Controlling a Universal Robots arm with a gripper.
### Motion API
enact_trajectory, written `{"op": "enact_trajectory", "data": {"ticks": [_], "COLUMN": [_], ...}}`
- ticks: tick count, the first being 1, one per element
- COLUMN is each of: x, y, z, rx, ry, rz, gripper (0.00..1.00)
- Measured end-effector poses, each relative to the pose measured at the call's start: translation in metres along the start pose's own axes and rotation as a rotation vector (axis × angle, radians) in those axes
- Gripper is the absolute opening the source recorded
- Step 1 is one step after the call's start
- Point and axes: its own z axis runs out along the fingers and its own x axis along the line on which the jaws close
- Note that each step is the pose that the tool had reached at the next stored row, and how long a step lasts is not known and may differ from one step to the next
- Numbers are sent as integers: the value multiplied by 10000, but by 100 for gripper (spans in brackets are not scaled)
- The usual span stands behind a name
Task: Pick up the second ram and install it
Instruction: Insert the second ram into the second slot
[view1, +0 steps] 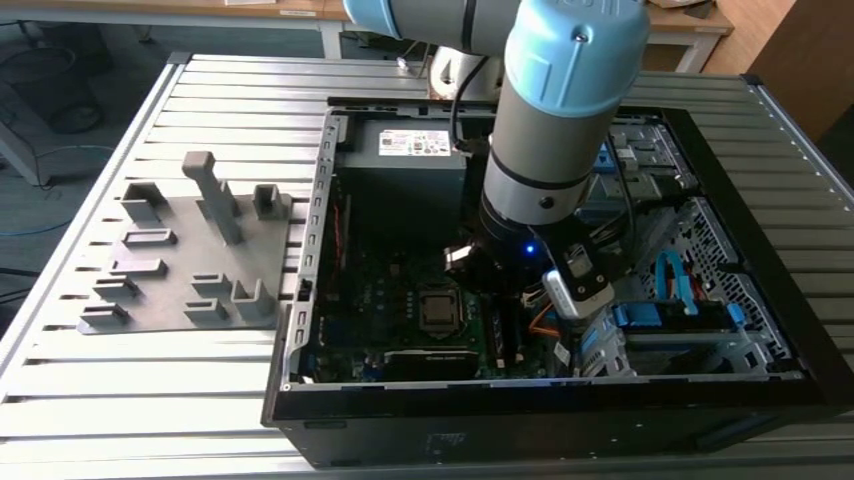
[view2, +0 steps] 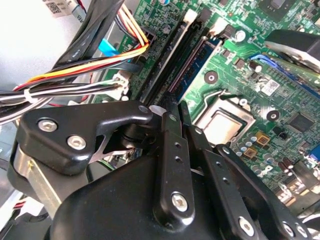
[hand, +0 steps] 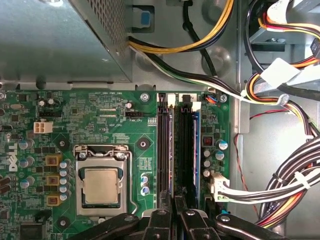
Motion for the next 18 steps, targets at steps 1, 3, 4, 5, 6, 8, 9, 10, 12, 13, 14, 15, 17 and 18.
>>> {"op": "enact_trajectory", "data": {"ticks": [1,3,4,5,6,8,9,10,12,13,14,15,17,18], "x": [0,0,0,-1,0,0,0,0,1,1,0,1,1,1], "y": [0,1,2,3,5,13,19,25,37,43,47,47,48,47], "z": [3,6,8,10,13,19,22,25,29,32,35,35,35,35], "rx": [1,2,1,0,0,1,0,1,-1,-4,-12,-20,-39,-47], "ry": [1,1,1,0,0,-1,-2,-1,-1,-1,-1,-1,-1,-1], "rz": [0,-24,-54,-77,-87,-101,-108,-116,-124,-124,-124,-124,-124,-123], "gripper": [14,14,14,14,14,14,14,14,14,14,14,14,14,14]}}
